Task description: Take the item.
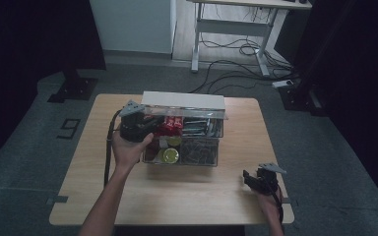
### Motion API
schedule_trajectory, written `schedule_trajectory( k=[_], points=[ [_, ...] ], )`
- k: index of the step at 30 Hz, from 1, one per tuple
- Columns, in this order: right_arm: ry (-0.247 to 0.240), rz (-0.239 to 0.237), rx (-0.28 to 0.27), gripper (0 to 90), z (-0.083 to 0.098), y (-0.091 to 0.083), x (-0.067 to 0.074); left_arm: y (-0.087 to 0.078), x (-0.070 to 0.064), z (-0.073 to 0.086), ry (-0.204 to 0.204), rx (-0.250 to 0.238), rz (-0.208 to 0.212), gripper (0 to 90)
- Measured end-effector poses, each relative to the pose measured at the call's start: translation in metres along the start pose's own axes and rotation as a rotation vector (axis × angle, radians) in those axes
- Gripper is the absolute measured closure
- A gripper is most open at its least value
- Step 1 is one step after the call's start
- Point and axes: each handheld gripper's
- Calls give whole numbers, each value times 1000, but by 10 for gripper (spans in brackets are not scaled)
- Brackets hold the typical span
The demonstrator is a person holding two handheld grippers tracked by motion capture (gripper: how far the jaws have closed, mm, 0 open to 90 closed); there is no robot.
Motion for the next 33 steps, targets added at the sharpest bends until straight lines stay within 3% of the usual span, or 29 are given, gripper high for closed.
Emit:
schedule_trajectory(
  k=[15,33],
  points=[
    [-41,-107,-136,435,-34,-36,28,-3,1,-1,0,4,3,900],
    [-78,-185,-217,482,-71,-62,50,-4,3,-1,-6,9,4,900]
  ],
)
Point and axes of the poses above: each handheld gripper's, and its own axes: y roughly forward along the jaws, z roughly out of its underside, x roughly to its left
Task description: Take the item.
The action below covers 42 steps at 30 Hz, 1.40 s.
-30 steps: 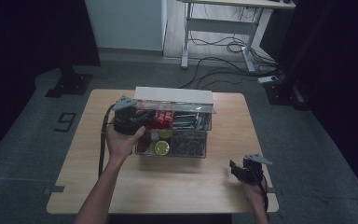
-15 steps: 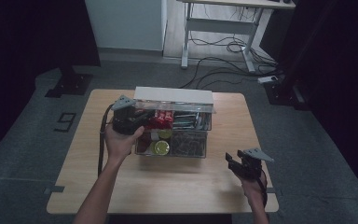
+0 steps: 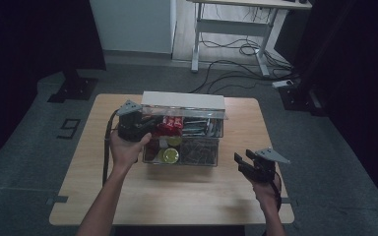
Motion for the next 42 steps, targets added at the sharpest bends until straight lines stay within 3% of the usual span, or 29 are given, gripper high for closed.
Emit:
schedule_trajectory(
  k=[14,42],
  points=[
    [-32,-45,-49,509,-31,-8,14,-1,0,0,-5,0,0,900],
    [-72,-83,-87,538,-55,-10,31,0,0,0,-5,2,-1,900]
  ],
)
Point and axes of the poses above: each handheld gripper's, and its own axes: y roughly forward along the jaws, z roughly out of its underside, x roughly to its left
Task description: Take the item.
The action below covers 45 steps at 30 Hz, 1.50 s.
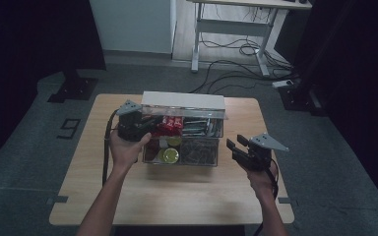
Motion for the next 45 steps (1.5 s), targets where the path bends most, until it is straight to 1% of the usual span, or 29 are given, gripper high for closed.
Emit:
schedule_trajectory(
  k=[8,20,28,38,45],
  points=[
    [-13,-14,-1,555,-5,4,6,0,0,0,-1,1,0,900],
    [-20,-27,0,581,-10,6,9,2,0,0,-1,5,-2,900],
    [-37,-41,-2,614,-15,11,16,1,1,0,-2,5,-1,900],
    [-49,-49,-1,657,-18,16,21,1,1,0,-2,4,-2,900],
    [-57,-47,-2,668,-20,17,23,2,1,0,0,5,-3,900]
  ],
)
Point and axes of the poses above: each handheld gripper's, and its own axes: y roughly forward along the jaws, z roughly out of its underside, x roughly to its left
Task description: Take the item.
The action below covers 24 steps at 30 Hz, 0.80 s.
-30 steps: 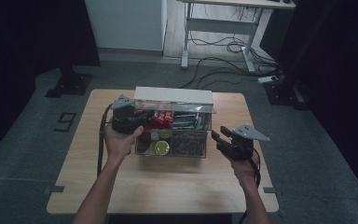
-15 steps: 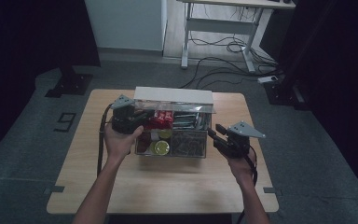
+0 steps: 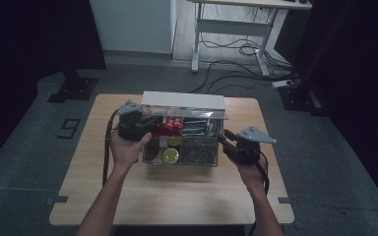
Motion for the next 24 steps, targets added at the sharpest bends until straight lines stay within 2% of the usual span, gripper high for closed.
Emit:
schedule_trajectory(
  k=[13,24],
  points=[
    [-13,-11,11,684,-5,10,4,0,0,-1,0,5,1,900],
    [-22,-3,20,701,-7,19,5,1,0,-1,-1,5,2,900]
  ],
)
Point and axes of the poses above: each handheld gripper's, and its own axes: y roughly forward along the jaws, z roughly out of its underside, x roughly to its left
